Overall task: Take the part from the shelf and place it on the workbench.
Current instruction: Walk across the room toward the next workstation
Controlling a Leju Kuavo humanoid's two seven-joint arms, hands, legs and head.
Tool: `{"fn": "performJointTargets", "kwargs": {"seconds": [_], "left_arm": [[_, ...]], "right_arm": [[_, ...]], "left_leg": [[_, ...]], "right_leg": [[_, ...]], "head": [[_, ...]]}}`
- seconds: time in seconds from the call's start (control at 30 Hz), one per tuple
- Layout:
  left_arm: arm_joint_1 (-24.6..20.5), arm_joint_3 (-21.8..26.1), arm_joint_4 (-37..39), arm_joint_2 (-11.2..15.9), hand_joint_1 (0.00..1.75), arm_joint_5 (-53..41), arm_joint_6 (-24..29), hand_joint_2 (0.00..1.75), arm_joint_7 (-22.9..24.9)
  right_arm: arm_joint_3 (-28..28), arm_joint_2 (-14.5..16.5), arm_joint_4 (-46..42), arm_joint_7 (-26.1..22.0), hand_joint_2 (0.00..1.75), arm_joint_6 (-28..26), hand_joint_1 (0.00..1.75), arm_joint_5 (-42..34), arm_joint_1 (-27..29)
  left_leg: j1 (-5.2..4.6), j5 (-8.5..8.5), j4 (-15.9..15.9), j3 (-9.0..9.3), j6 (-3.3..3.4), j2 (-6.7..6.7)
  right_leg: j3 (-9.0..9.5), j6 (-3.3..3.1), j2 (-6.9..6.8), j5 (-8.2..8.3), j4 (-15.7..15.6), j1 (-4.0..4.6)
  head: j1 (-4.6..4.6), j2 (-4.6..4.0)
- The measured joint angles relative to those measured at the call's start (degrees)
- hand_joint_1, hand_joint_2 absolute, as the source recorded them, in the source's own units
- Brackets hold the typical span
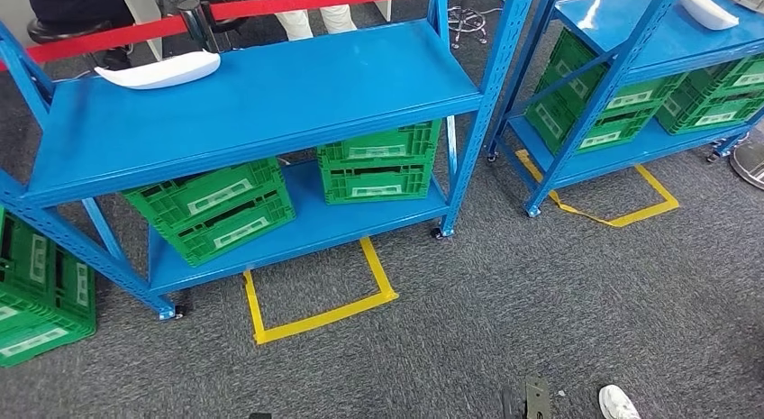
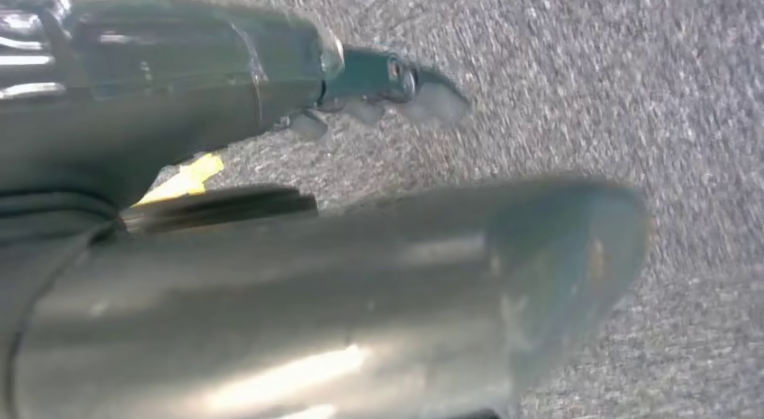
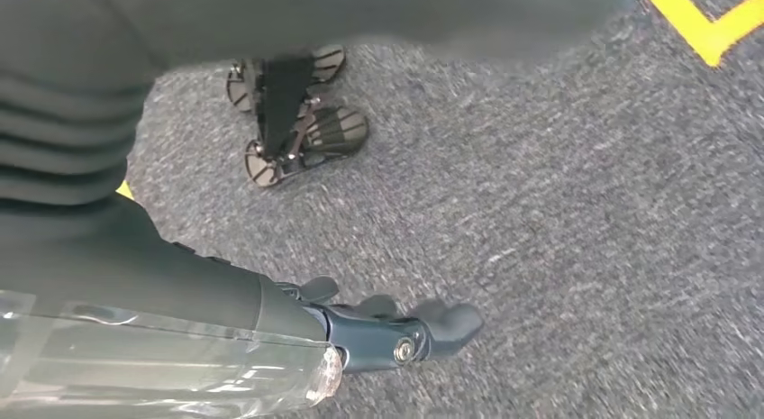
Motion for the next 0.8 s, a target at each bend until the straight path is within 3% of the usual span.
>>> {"fn": "performJointTargets", "kwargs": {"seconds": [0.27, 0.8], "left_arm": [[0.0, 0.0, 0.0, -0.2, 0.00, 0.0, 0.0, 0.00, 0.0], [0.0, 0.0, 0.0, -0.2, 0.00, -0.1, 0.0, 0.00, 0.0]], "right_arm": [[0.0, -0.1, 0.0, 0.0, 1.75, 0.0, 0.00, 0.0, -0.1], [0.1, -0.2, 0.0, 0.8, 1.75, -0.3, 0.00, -0.4, -0.2]], "left_leg": [[-0.04, -0.34, 0.0, 0.01, 0.53, 0.03], [-0.02, -0.39, 0.0, 0.05, 0.54, 0.05]], "right_leg": [[0.25, 0.52, 0.00, -0.16, -0.5, -0.02], [0.28, 0.66, 0.00, -0.21, -0.5, -0.01]], "head": [[0.05, 0.00], [0.01, 0.00]]}}
